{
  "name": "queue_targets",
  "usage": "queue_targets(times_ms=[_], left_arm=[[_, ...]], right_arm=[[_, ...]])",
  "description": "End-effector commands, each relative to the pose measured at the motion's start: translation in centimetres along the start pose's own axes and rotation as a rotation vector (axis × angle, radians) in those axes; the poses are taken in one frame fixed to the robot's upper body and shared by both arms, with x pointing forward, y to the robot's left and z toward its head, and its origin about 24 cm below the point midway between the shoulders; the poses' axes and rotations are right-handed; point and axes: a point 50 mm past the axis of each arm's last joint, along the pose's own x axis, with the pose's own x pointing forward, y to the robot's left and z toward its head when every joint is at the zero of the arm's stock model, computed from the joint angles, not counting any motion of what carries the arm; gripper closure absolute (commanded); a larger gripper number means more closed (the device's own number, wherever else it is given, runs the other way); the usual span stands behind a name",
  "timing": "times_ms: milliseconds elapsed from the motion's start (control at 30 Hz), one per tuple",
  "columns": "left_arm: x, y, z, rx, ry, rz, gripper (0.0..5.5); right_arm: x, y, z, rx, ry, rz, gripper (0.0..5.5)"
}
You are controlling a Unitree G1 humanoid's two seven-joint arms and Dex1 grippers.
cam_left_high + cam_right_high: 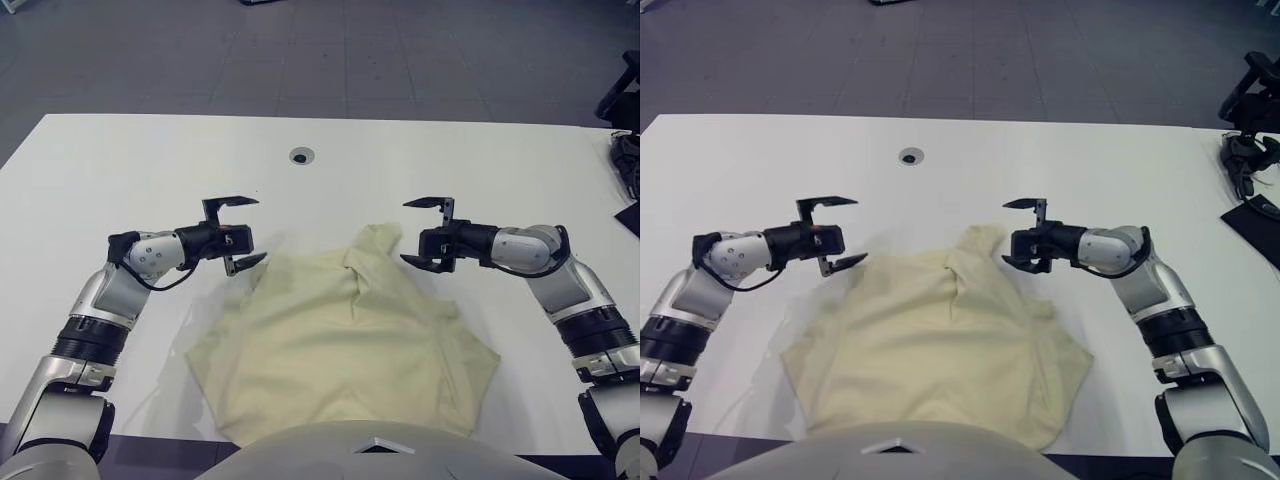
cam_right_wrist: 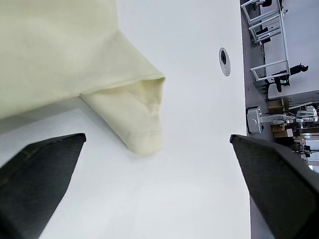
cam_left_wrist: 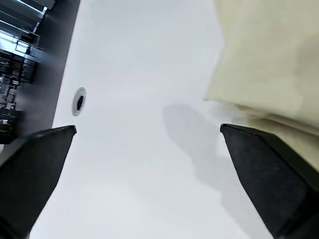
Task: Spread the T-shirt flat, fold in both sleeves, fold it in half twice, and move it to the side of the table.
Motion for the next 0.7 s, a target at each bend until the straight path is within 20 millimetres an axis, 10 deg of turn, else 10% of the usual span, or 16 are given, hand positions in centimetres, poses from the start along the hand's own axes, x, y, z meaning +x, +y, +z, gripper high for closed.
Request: queue_targets(times_ms=[33, 700], left_arm=[[0.1, -0.4, 0.5, -0.007, -0.036, -0.032, 0.12], [-1.4, -2.1, -1.0, 0.062, 0.091, -0.099, 0.12]], right_arm=[[0.4, -0.4, 0.6, -0.029, -0.024, -0.006, 0.1], [-0.5, -0.7, 4.3, -0.093, -0.144, -0.038, 0.1]])
